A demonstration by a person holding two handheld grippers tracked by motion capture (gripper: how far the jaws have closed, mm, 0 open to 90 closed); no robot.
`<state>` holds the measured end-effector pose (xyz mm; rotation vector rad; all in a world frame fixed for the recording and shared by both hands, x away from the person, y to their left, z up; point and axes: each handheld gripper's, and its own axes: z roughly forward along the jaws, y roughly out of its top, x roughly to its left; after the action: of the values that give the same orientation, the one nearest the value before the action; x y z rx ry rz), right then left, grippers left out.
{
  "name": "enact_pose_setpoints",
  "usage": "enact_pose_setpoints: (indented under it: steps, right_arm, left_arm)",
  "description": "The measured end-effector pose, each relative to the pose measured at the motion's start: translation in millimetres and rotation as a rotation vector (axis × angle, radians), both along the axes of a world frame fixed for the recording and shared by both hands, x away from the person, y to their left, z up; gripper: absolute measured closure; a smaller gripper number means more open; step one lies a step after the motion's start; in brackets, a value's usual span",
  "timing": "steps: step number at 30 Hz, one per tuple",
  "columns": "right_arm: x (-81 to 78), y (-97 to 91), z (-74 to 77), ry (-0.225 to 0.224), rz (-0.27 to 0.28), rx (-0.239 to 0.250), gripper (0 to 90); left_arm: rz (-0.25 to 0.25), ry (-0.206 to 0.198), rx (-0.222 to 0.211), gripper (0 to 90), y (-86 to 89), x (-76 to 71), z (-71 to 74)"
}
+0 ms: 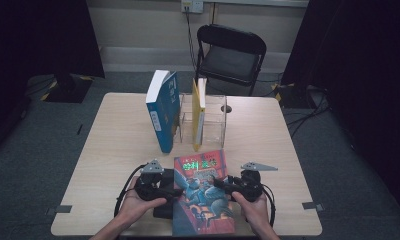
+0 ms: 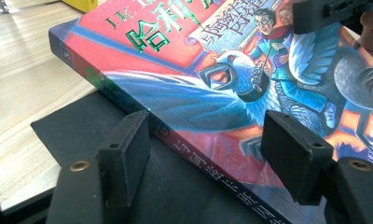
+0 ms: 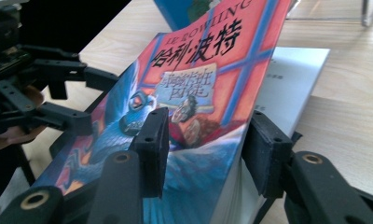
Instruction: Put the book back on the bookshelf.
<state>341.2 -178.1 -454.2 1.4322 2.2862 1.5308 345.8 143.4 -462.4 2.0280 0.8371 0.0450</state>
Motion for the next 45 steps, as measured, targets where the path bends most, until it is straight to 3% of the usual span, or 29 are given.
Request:
enact_pose_setpoints:
  steps: [5,12,20,26,31,36,45]
  right_arm:
    - [-0.2,4.6,1.2,0.009,0.061,-0.025,46.7]
    - [14.6,15.6,-1.7,0.014,0.095,-0.037,47.4]
    - [21.6,22.9,-0.5,0.003,0.198,-0.055,55.3]
    - [20.7,22.6,4.4,0.014,0.225,-0.044,60.1]
    - [27.5,26.0,0.2,0.028,0.225,-0.059,51.5]
    - [32.3,35.2,-1.2,0.012,0.237,-0.068,47.1]
    - [31.7,31.9,1.4,0.006,0.260,-0.035,71.9]
  left_arm:
    - [-0.004,-0.017,0.000,29.3,-0.8,1.1,-1.4]
    - [0.000,-0.009,0.001,27.2,-2.0,2.4,-1.1]
    - [0.006,-0.012,0.015,23.0,-5.8,4.2,-0.4]
    - [0.015,-0.014,0.016,23.2,-6.3,4.1,-0.4]
    - [0.008,-0.024,0.007,23.1,-4.6,6.7,-1.7]
    - [0.025,-0.031,0.015,21.6,-7.4,7.6,-1.7]
    - [0.036,-0.024,0.010,22.9,-5.6,7.6,-1.6]
